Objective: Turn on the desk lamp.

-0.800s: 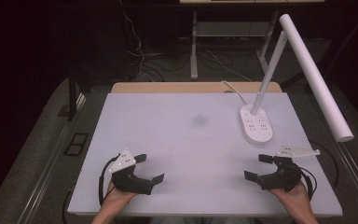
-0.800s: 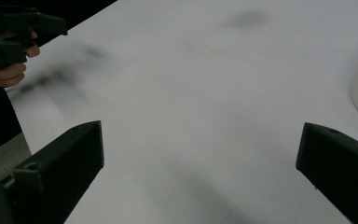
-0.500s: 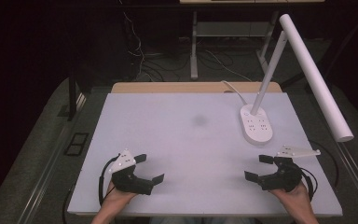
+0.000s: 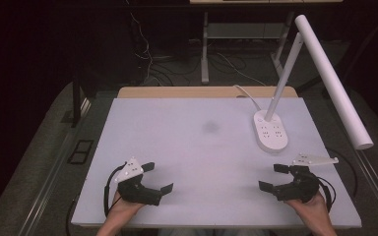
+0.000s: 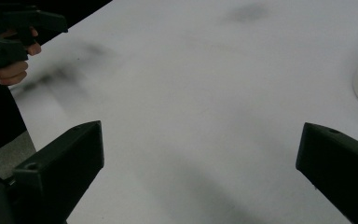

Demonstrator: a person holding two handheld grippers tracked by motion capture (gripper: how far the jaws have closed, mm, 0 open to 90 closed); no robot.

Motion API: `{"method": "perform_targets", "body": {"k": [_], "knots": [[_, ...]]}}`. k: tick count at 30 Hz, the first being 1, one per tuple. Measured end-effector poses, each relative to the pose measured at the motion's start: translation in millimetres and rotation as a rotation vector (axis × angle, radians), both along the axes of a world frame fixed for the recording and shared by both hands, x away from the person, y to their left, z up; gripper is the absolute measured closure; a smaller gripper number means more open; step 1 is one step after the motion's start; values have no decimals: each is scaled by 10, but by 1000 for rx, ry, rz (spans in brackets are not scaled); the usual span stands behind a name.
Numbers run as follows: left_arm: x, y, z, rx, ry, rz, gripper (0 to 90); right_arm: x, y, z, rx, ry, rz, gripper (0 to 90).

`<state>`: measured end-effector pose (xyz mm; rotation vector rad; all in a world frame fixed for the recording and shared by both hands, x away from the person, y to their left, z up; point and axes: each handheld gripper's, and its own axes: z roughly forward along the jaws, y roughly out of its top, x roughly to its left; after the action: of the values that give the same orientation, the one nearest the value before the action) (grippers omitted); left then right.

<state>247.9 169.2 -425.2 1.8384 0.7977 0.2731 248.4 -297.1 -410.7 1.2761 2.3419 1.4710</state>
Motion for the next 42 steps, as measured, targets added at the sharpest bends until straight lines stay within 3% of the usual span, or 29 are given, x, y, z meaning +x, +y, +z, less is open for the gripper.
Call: {"method": "perform_targets", "body": {"k": [10, 42], "knots": [[-6, 39, 10, -9, -2, 17, 0, 63, -26, 21, -8, 17, -3, 4], [-4, 12, -7, 3, 4, 11, 0, 396, -107, 303, -17, 60, 27, 4]]}}
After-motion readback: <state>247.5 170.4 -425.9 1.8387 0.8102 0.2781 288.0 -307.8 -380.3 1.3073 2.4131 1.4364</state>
